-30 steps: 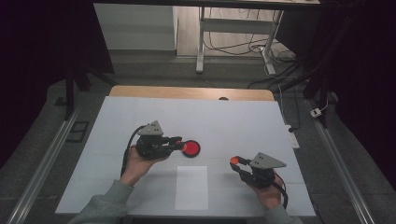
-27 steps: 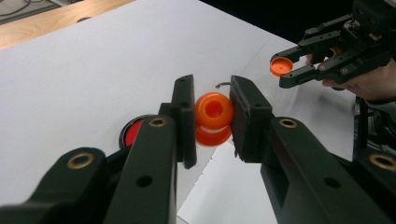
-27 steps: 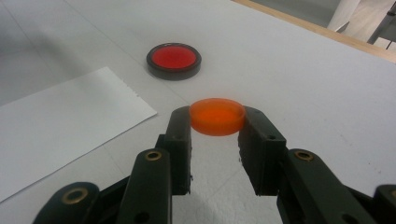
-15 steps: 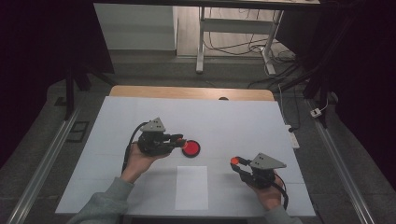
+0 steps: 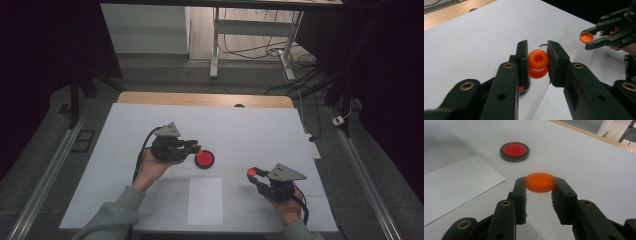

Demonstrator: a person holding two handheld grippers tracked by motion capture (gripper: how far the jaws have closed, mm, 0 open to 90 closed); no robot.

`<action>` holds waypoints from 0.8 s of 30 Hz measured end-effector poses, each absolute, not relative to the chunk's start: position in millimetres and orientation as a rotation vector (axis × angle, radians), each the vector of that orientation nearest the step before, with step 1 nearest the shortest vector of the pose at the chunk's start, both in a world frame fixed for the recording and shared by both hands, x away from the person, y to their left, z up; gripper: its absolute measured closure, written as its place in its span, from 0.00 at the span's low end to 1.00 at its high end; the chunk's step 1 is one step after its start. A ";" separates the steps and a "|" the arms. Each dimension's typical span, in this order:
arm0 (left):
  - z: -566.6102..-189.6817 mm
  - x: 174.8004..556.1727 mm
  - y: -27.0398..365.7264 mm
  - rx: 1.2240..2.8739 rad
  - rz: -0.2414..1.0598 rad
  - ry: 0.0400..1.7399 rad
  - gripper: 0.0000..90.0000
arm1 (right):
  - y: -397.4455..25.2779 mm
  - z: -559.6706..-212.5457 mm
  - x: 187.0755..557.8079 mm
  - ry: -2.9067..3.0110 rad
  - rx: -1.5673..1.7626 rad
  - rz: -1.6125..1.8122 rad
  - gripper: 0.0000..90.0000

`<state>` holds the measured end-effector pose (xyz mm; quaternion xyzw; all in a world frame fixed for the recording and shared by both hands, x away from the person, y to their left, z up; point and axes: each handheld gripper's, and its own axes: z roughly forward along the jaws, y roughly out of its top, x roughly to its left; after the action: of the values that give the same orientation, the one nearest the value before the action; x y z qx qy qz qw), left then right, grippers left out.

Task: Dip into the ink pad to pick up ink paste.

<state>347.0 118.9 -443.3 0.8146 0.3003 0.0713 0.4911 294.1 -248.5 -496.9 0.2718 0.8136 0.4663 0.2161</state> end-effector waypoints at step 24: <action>-462.0 375.9 116.4 1.981 0.163 0.803 0.80 | -248.5 -497.2 293.9 2.254 0.753 1.290 0.72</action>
<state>375.9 116.4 -462.0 0.8114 0.3290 0.0666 0.4785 293.9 -248.5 -497.2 0.2718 0.8137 0.4657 0.2170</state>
